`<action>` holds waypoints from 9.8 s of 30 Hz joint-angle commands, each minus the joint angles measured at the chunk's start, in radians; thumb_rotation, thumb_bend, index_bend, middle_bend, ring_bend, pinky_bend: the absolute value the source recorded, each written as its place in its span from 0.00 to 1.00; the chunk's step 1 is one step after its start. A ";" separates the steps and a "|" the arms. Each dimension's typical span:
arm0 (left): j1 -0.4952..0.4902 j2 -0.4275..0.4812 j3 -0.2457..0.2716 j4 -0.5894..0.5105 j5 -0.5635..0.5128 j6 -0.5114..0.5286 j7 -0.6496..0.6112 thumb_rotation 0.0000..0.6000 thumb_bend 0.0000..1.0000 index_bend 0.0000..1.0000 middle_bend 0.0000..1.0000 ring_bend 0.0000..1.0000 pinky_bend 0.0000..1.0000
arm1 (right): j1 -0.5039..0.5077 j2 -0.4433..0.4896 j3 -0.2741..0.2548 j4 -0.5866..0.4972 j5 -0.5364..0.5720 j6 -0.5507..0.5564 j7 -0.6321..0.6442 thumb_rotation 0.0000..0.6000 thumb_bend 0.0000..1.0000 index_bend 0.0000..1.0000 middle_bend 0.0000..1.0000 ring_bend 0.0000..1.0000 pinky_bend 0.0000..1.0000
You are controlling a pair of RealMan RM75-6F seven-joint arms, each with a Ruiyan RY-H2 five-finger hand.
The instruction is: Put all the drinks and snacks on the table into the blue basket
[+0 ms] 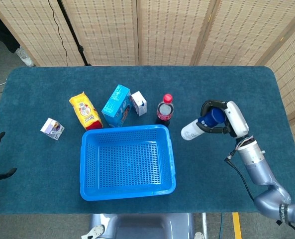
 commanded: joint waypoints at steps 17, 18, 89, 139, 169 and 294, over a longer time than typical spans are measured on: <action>-0.006 0.001 -0.004 0.023 -0.028 -0.029 -0.023 1.00 0.10 0.00 0.00 0.00 0.00 | 0.279 -0.307 0.037 0.031 0.087 -0.172 -0.435 1.00 0.54 0.59 0.62 0.60 0.63; -0.005 0.002 -0.003 0.023 -0.026 -0.027 -0.026 1.00 0.10 0.00 0.00 0.00 0.00 | 0.282 -0.317 0.029 0.049 0.085 -0.173 -0.445 1.00 0.54 0.59 0.62 0.60 0.63; -0.006 0.005 0.005 0.016 -0.024 -0.031 -0.021 1.00 0.10 0.00 0.00 0.00 0.00 | 0.268 -0.284 -0.039 0.413 0.154 -0.446 0.074 1.00 0.00 0.00 0.00 0.00 0.00; -0.004 0.006 0.017 0.012 0.003 -0.026 -0.034 1.00 0.10 0.00 0.00 0.00 0.00 | 0.111 0.011 0.016 0.016 -0.052 0.002 0.033 1.00 0.57 0.60 0.62 0.62 0.70; -0.009 0.001 0.018 0.012 -0.004 -0.036 -0.016 1.00 0.10 0.00 0.00 0.00 0.00 | 0.206 -0.001 -0.131 -0.256 -0.252 -0.084 -0.023 1.00 0.57 0.61 0.63 0.63 0.70; -0.546 -0.185 -0.078 0.403 -0.299 -0.750 -0.076 1.00 0.41 0.52 0.42 0.37 0.41 | -0.378 0.047 -0.242 0.082 -0.090 0.332 -0.458 1.00 0.00 0.00 0.00 0.00 0.14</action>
